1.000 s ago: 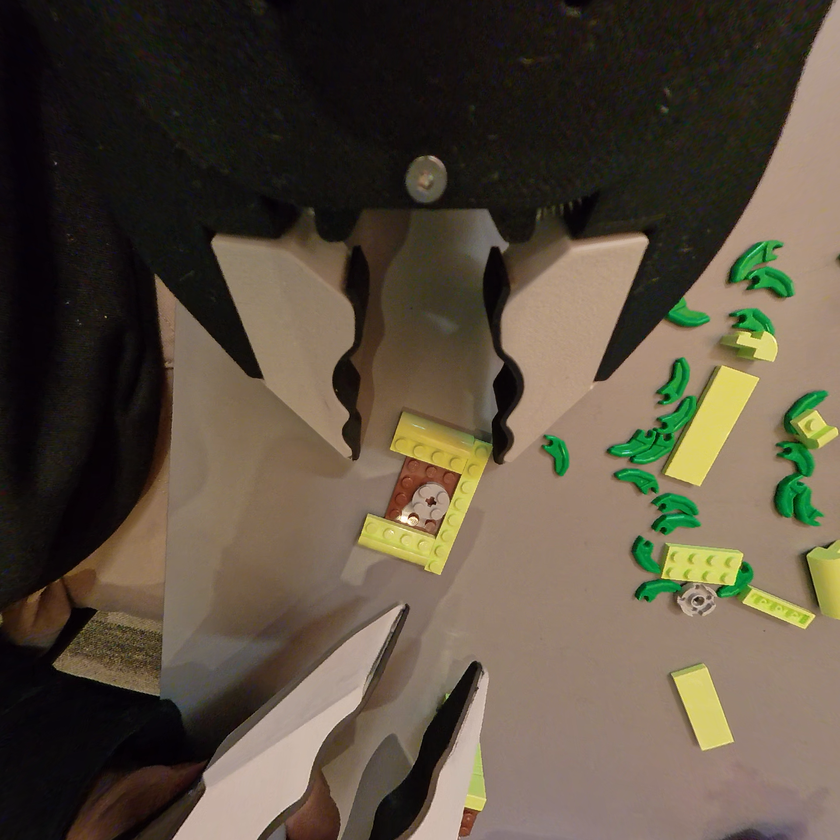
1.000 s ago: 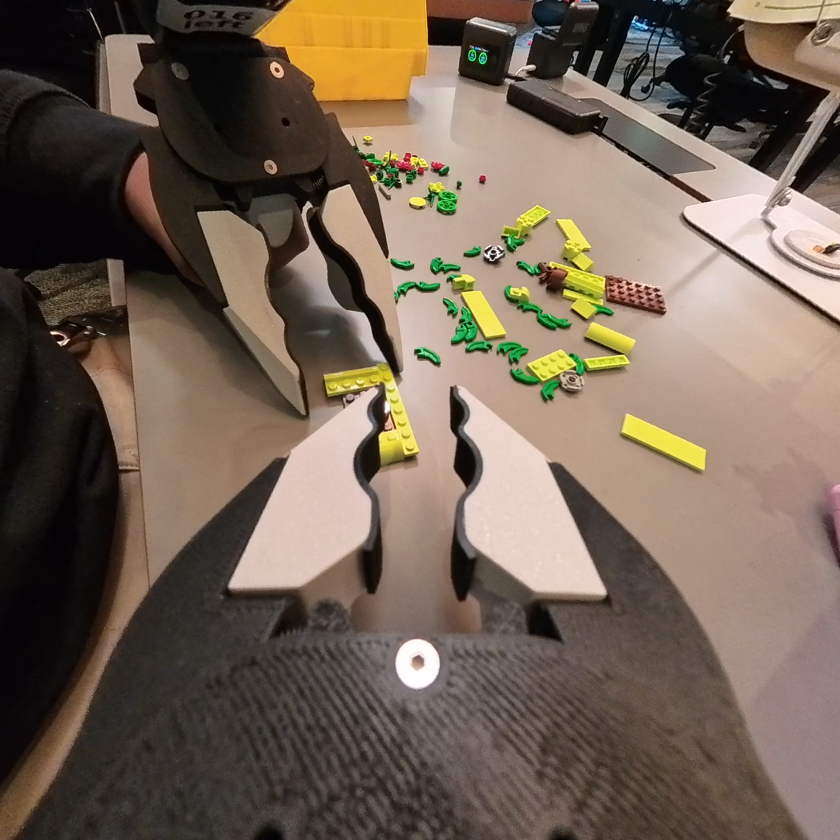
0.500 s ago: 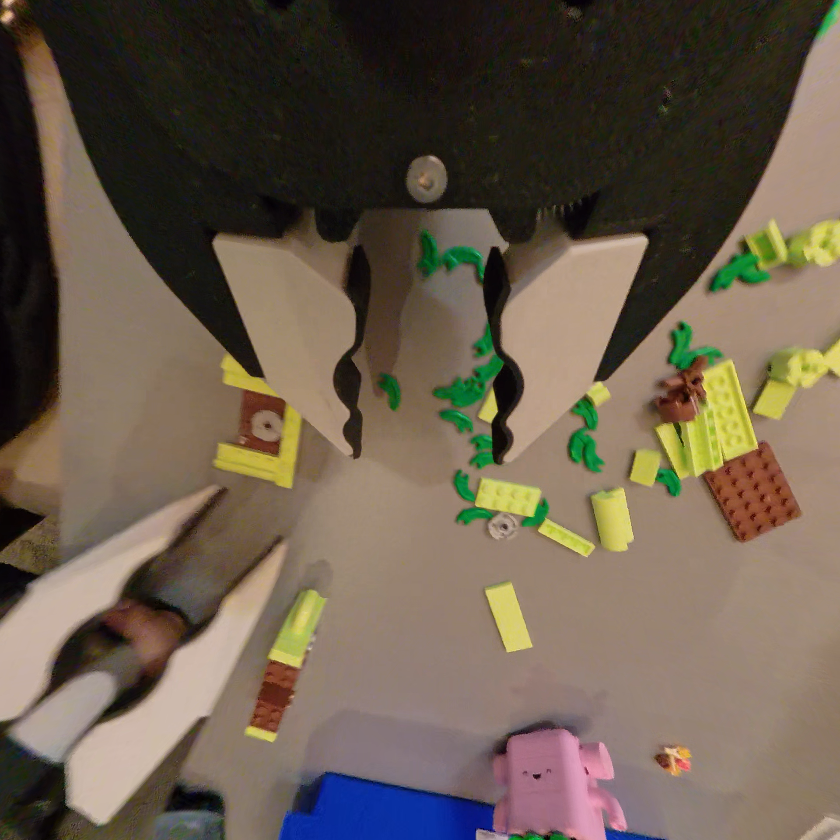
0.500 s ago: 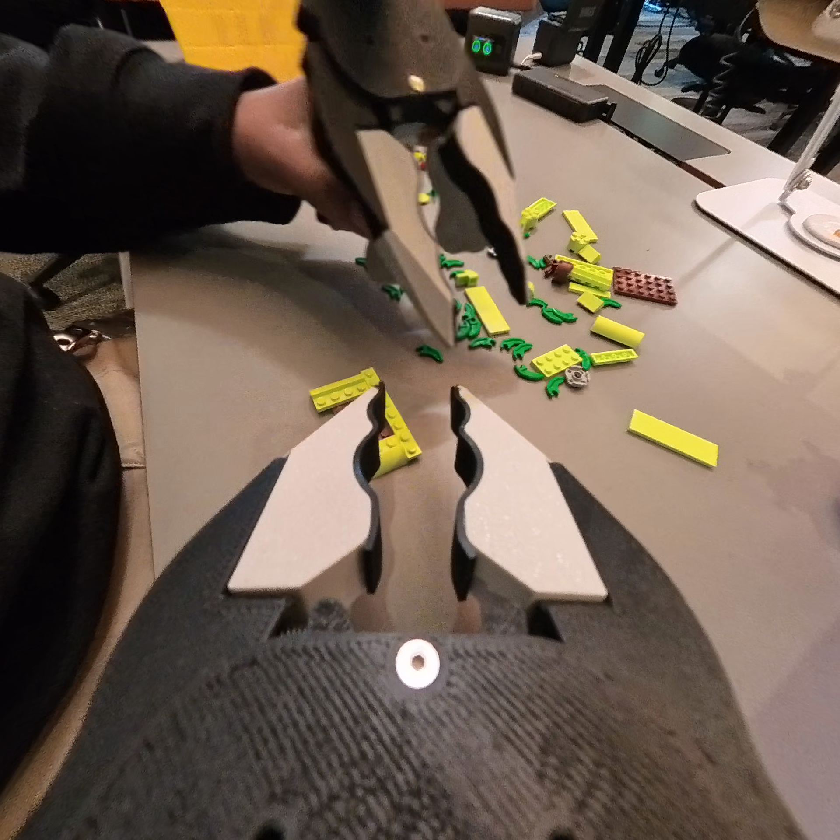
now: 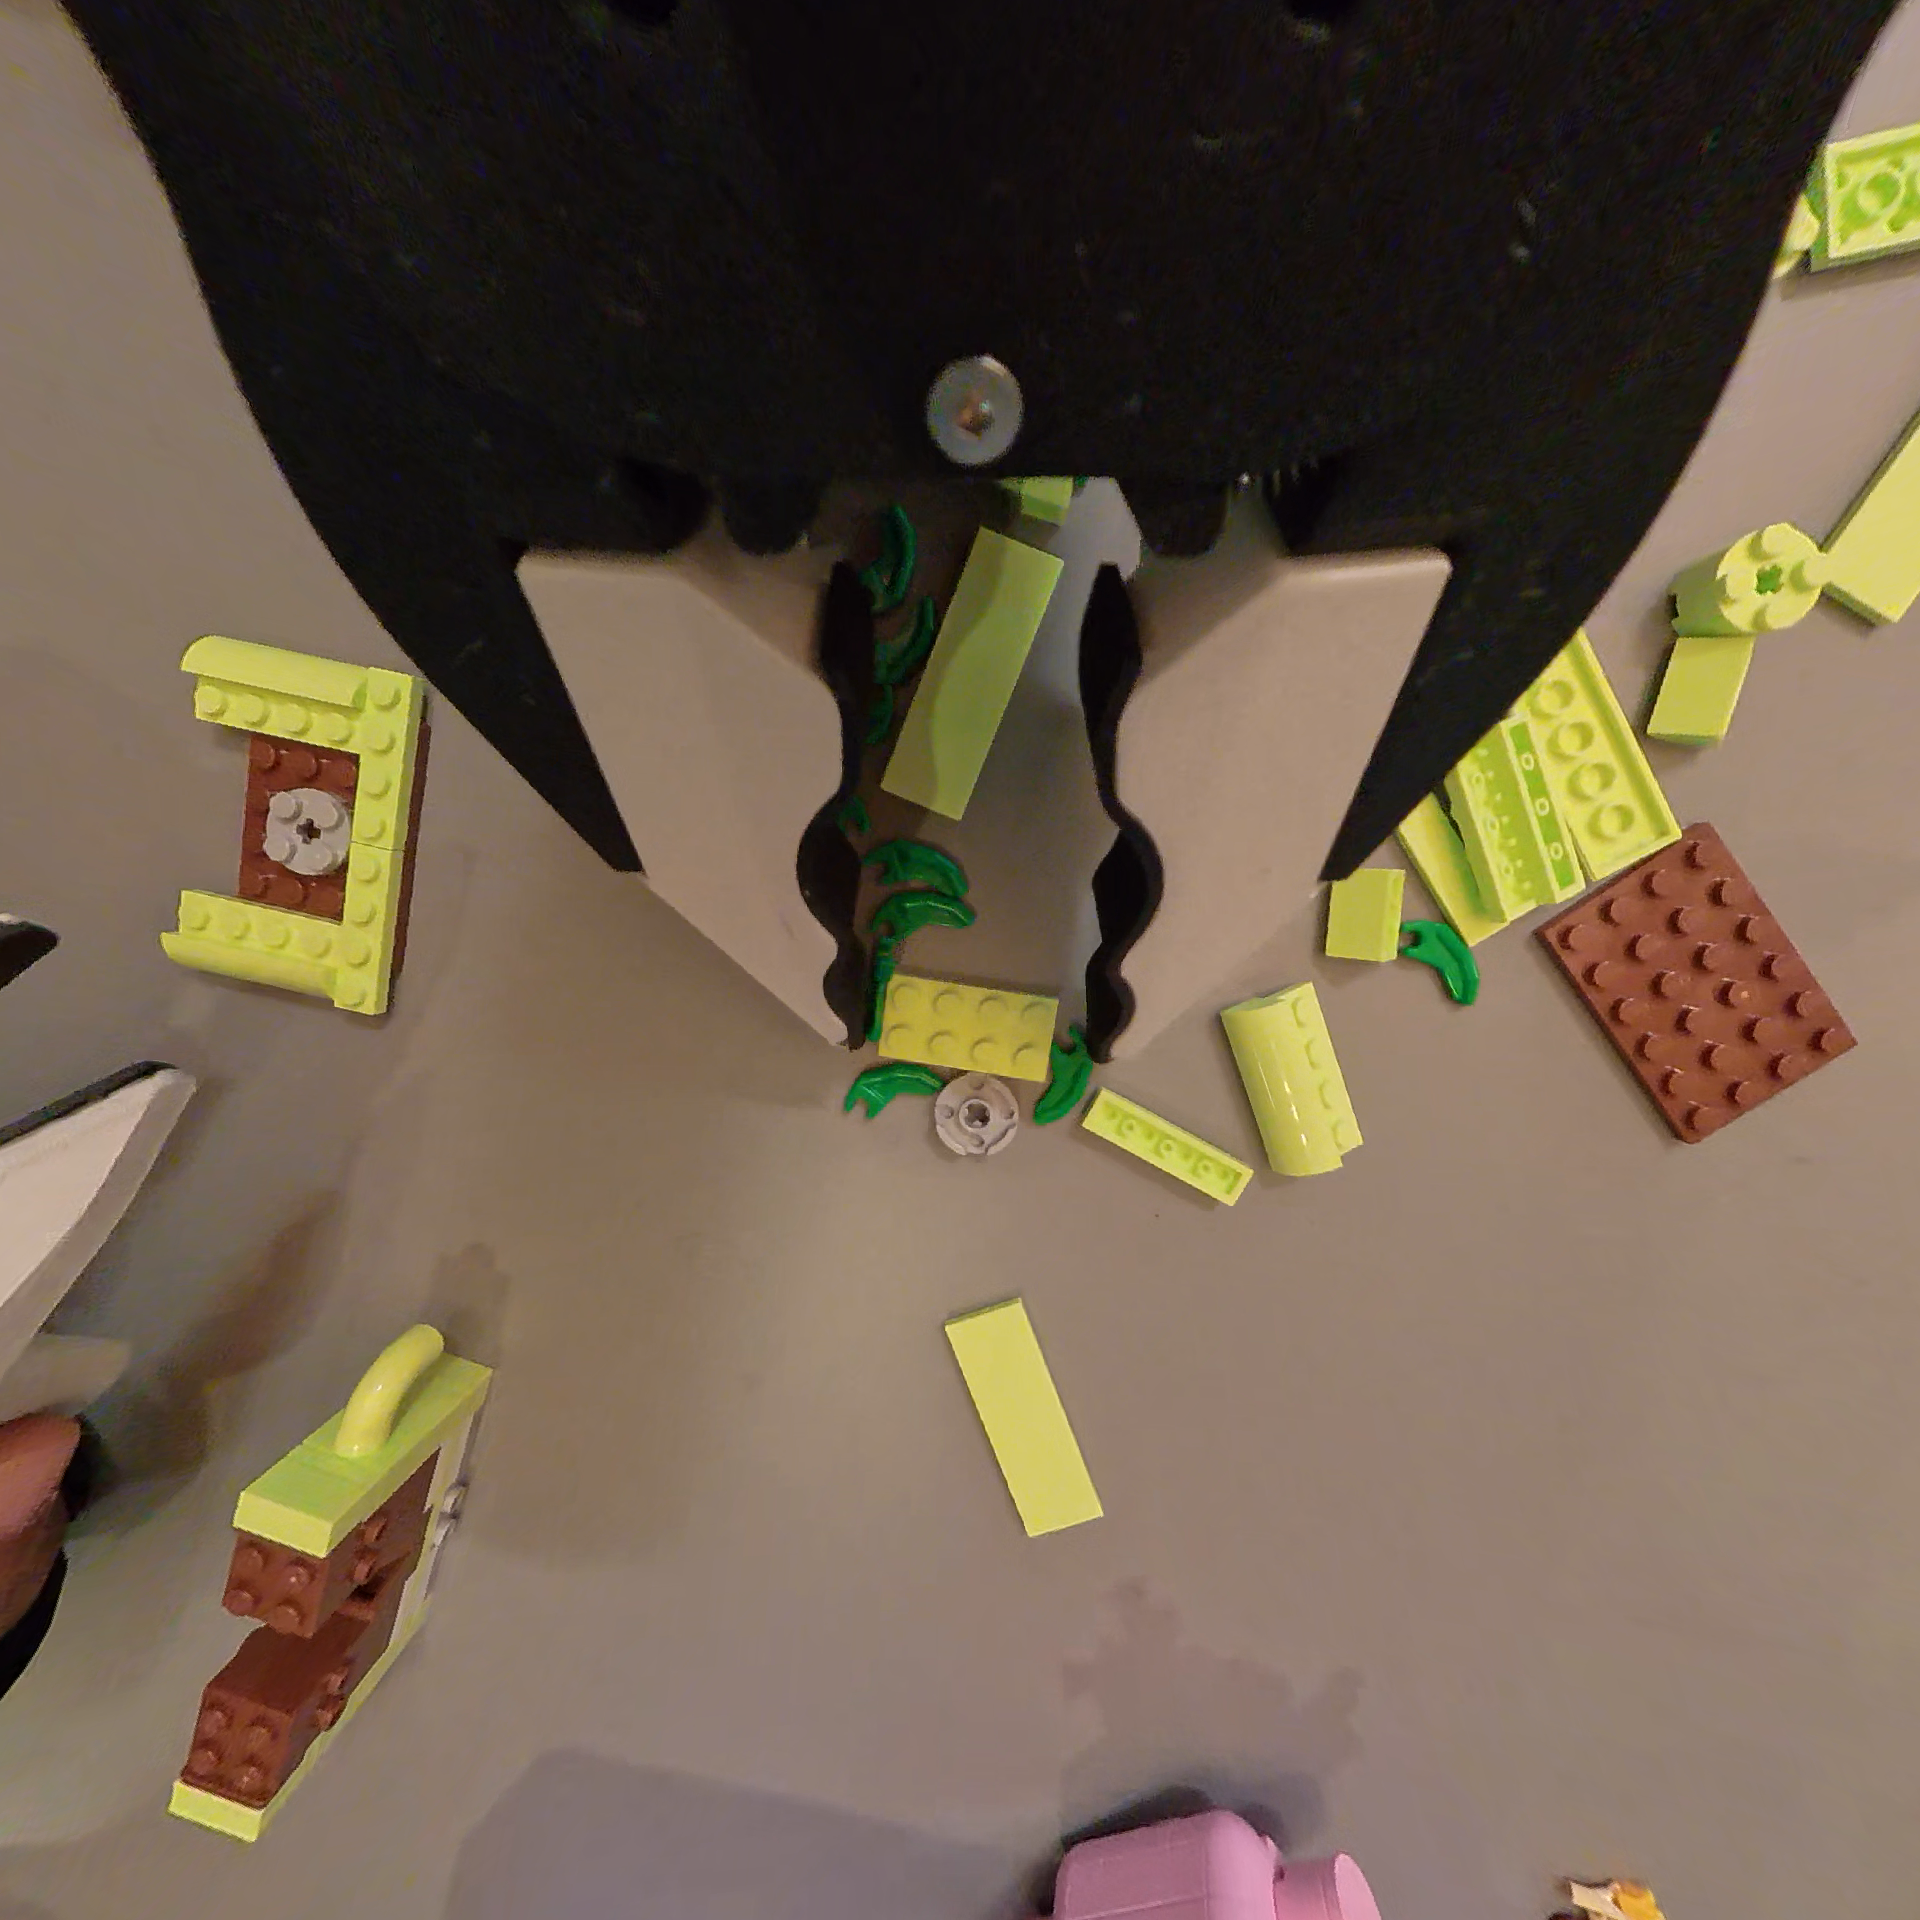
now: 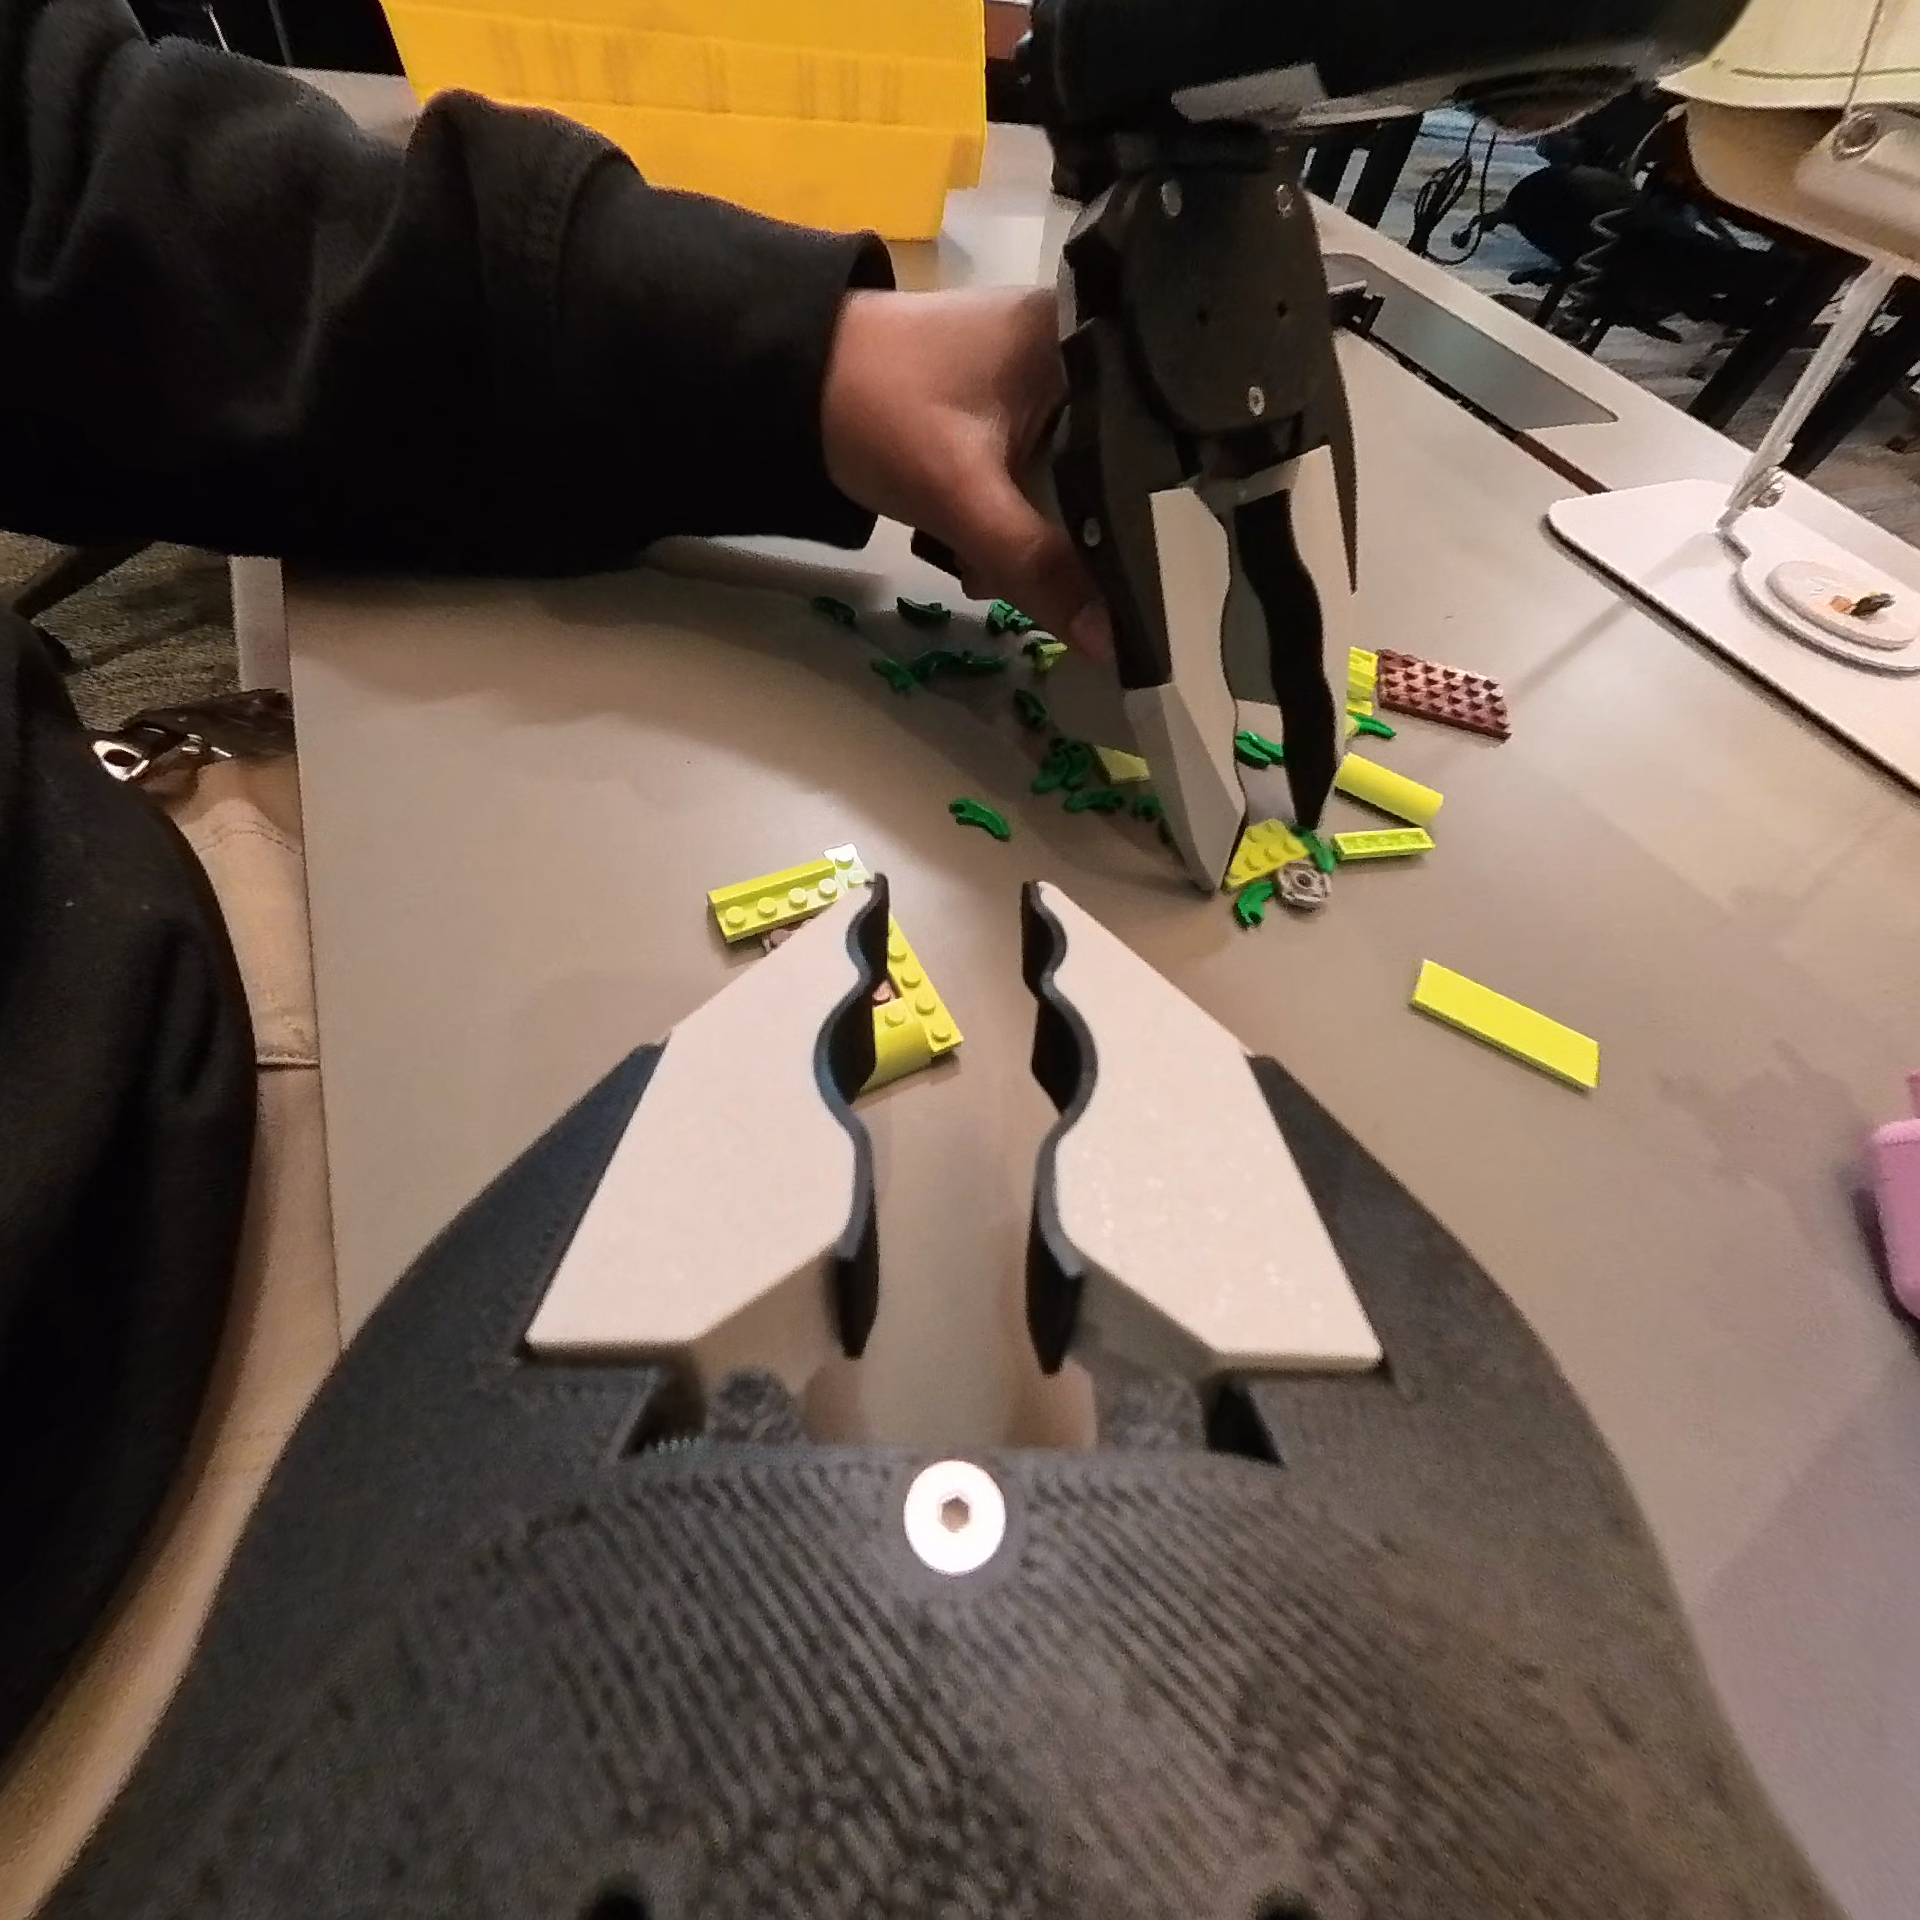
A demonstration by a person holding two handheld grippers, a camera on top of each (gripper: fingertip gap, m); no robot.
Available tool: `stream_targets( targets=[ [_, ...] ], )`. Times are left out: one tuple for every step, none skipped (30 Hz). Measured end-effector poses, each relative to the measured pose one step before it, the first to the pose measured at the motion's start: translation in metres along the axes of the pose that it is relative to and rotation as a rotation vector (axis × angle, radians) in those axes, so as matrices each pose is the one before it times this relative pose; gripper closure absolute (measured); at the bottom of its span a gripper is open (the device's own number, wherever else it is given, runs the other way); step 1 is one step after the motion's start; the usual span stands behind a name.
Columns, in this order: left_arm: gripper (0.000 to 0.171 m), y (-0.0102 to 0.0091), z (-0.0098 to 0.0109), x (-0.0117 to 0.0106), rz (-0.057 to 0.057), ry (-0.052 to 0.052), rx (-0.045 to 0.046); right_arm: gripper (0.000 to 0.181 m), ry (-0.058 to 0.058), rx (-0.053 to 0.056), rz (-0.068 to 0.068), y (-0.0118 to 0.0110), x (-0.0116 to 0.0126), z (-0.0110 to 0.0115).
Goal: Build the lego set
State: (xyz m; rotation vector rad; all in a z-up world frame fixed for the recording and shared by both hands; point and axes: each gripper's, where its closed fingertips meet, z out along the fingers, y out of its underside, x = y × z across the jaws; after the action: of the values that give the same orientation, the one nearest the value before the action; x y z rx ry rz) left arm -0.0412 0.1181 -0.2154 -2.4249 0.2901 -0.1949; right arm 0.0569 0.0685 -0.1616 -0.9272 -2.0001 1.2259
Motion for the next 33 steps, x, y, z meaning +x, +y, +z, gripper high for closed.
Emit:
stream_targets(
  targets=[
    [0.135, 0.00003, -0.00030, 0.00120, 0.0027, 0.0046, -0.00135, 0.158, -0.0003, -0.0032, -0.0017, 0.00039, -0.00018, 0.00033],
    [0.138, -0.00070, -0.00085, 0.00113, 0.0040, 0.0031, 0.00437, 0.158, -0.0001, -0.0025, -0.0012, 0.00035, -0.00017, 0.00025],
    [0.139, -0.00141, -0.00157, 0.00013, 0.0032, -0.0049, 0.00961, 0.158, 0.0002, -0.0014, -0.0007, 0.00013, -0.00007, 0.00024],
    [0.140, -0.00135, -0.00220, 0.00046, 0.0024, -0.0041, 0.01028, 0.158, 0.0001, -0.0005, 0.0003, 0.00004, 0.00005, 0.00004],
    [0.140, -0.00138, -0.00252, 0.00088, 0.0015, -0.0014, 0.01094, 0.158, -0.0004, 0.0001, 0.0013, 0.00003, 0.00007, -0.00001],
    [0.140, -0.00118, -0.00250, 0.00118, 0.0019, -0.0002, 0.01164, 0.158, -0.0009, 0.0004, 0.0022, -0.00006, 0.00018, -0.00005],
    [0.140, -0.00066, -0.00187, 0.00164, 0.0042, 0.0032, 0.00870, 0.158, -0.0011, 0.0003, 0.0023, 0.00003, 0.00013, -0.00001],
    [0.140, 0.00000, -0.00107, 0.00110, 0.0055, 0.0012, 0.00309, 0.158, -0.0009, -0.0001, 0.0019, -0.00006, 0.00003, 0.00001],
    [0.140, -0.00018, -0.00103, 0.00035, 0.0059, -0.0035, 0.00278, 0.158, -0.0009, -0.0006, 0.0014, 0.00010, 0.00005, 0.00001],
    [0.140, -0.00092, -0.00123, 0.00070, 0.0049, -0.0026, 0.00585, 0.158, -0.0005, -0.0011, 0.0010, 0.00017, 0.00001, 0.00020],
    [0.140, -0.00080, -0.00158, 0.00164, 0.0004, 0.0020, 0.00290, 0.158, -0.0003, -0.0014, 0.0008, 0.00012, 0.00007, 0.00013],
    [0.139, 0.00003, -0.00205, 0.00225, -0.0018, 0.0026, -0.00194, 0.158, 0.0005, -0.0009, 0.0002, 0.00019, 0.00011, 0.00005],
    [0.139, 0.00074, -0.00279, 0.00262, -0.0034, 0.0010, -0.00276, 0.158, 0.0017, 0.0004, -0.0009, -0.00009, 0.00008, 0.00004],
    [0.140, 0.00105, -0.00389, 0.00394, -0.0054, 0.0021, 0.00194, 0.158, 0.0024, 0.0010, -0.0014, -0.00010, 0.00018, -0.00011],
    [0.139, 0.00167, -0.00453, 0.00570, -0.0074, 0.0062, 0.00579, 0.158, 0.0024, 0.0013, -0.0011, -0.00020, 0.00012, -0.00021],
    [0.140, 0.00331, -0.00499, 0.00761, -0.0095, 0.0093, 0.00293, 0.158, 0.0014, 0.0011, -0.0002, -0.00012, 0.00015, 0.00000],
    [0.140, 0.00517, -0.00520, 0.00903, -0.0056, 0.0087, -0.00071, 0.158, 0.0001, 0.0004, 0.0008, 0.00001, 0.00012, -0.00007],
    [0.139, 0.00649, -0.00505, 0.00985, -0.0002, 0.0048, -0.00083, 0.158, -0.0004, 0.0001, 0.0015, -0.00007, 0.00007, -0.00005],
    [0.139, 0.00770, -0.00479, 0.01153, 0.0058, 0.0094, -0.00227, 0.158, -0.0007, -0.0001, 0.0020, 0.00004, 0.00018, 0.00008],
    [0.140, 0.00839, -0.00439, 0.01510, 0.0161, 0.0280, -0.00203, 0.158, -0.0003, -0.0001, 0.0017, -0.00007, 0.00013, 0.00001],
    [0.140, 0.00835, -0.00363, 0.01687, 0.0202, 0.0386, -0.00143, 0.158, -0.0002, -0.0002, 0.0013, 0.00004, 0.00015, 0.00005],
    [0.140, 0.00778, -0.00270, 0.01670, 0.0202, 0.0403, -0.00050, 0.158, -0.0004, -0.0011, 0.0010, 0.00019, -0.00002, 0.00012],
    [0.140, 0.00715, -0.00154, 0.01564, 0.0166, 0.0394, -0.00397, 0.158, -0.0004, -0.0022, 0.0009, 0.00026, 0.00015, 0.00028],
    [0.140, 0.00612, -0.00019, 0.01413, 0.0156, 0.0395, -0.00731, 0.158, -0.0007, -0.0035, 0.0012, 0.00036, -0.00002, 0.00036],
    [0.140, 0.00453, 0.00111, 0.01126, 0.0184, 0.0309, -0.00766, 0.158, 0.0003, -0.0043, 0.0006, 0.00050, 0.00012, 0.00047],
    [0.140, 0.00255, 0.00213, 0.00769, 0.0223, 0.0185, -0.00561, 0.158, 0.0000, -0.0050, -0.0007, 0.00058, -0.00008, 0.00060],
    [0.140, 0.00076, 0.00295, 0.00550, 0.0262, 0.0129, -0.00392, 0.158, -0.0011, -0.0058, -0.0021, 0.00074, -0.00036, 0.00060],
    [0.140, -0.00181, 0.00357, 0.00388, 0.0333, 0.0048, 0.00407, 0.158, -0.0003, -0.0061, -0.0056, 0.00067, -0.00067, 0.00063],
    [0.139, -0.00259, 0.00342, 0.00036, 0.0371, -0.0179, 0.00151, 0.159, 0.0035, -0.0054, -0.0104, 0.00051, -0.00063, 0.00050],
    [0.137, -0.00237, 0.00302, -0.00072, 0.0341, -0.0217, -0.00165, 0.159, 0.0072, -0.0050, -0.0095, 0.00048, -0.00089, 0.00017],
    [0.136, -0.00157, 0.00192, -0.00100, 0.0196, -0.0155, -0.00442, 0.159, 0.0007, -0.0045, -0.0040, 0.00016, -0.00221, -0.00002],
    [0.134, -0.00077, 0.00056, -0.00152, 0.0045, -0.0111, -0.00291, 0.158, -0.0147, -0.0044, 0.0024, -0.00022, -0.00504, 0.00014],
    [0.133, -0.00055, -0.00076, -0.00127, -0.0064, -0.0045, 0.00607, 0.157, -0.0281, -0.0085, 0.0064, -0.00038, -0.00730, 0.00058]
  ],
)
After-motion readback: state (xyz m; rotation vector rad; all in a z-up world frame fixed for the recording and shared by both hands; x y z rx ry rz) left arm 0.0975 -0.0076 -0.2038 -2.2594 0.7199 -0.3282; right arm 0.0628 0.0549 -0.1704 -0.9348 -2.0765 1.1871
